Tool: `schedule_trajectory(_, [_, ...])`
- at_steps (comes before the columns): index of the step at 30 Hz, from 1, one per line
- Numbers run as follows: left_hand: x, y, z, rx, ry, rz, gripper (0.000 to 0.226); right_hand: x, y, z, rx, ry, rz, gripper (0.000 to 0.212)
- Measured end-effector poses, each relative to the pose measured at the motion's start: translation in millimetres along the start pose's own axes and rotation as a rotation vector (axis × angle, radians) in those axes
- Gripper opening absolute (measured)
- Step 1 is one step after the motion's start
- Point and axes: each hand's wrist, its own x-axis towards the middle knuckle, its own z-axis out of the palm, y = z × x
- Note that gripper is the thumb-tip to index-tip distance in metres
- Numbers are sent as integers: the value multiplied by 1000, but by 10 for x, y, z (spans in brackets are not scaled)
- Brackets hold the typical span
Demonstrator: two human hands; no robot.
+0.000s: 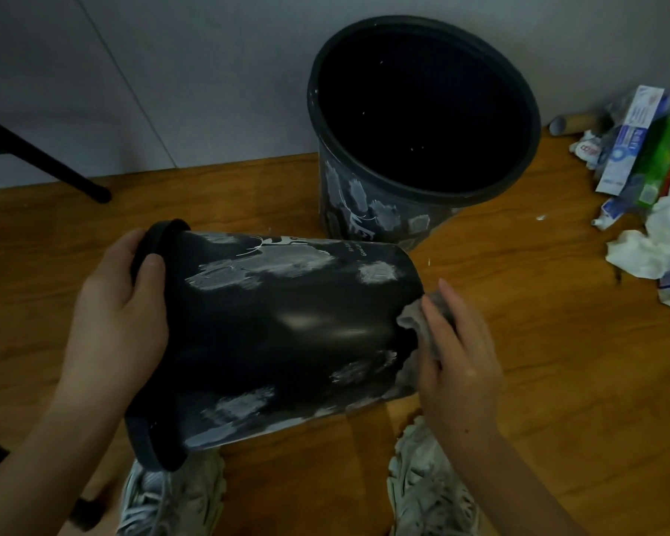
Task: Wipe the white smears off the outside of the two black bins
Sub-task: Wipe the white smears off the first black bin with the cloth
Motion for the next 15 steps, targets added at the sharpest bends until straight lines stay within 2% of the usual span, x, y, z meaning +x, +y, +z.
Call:
schedule_trajectory(2, [6, -6, 5, 14, 9, -3, 37, -14, -90, 24, 11, 17, -19, 30])
schedule_trajectory(7, [25, 12, 30, 40, 8, 32, 33, -42, -299, 63, 62, -58, -208, 28])
schedule_trajectory(9, [27, -6, 21, 50, 7, 64, 30, -78, -148, -3, 70, -62, -149, 33])
schedule_trajectory(12, [93, -86, 7, 52, -5, 66, 33, -110, 62, -71, 30, -28, 0, 27])
schedule_trajectory(15, [158, -149, 6, 41, -13, 50, 32, -42, -45, -33, 64, -33, 2, 28])
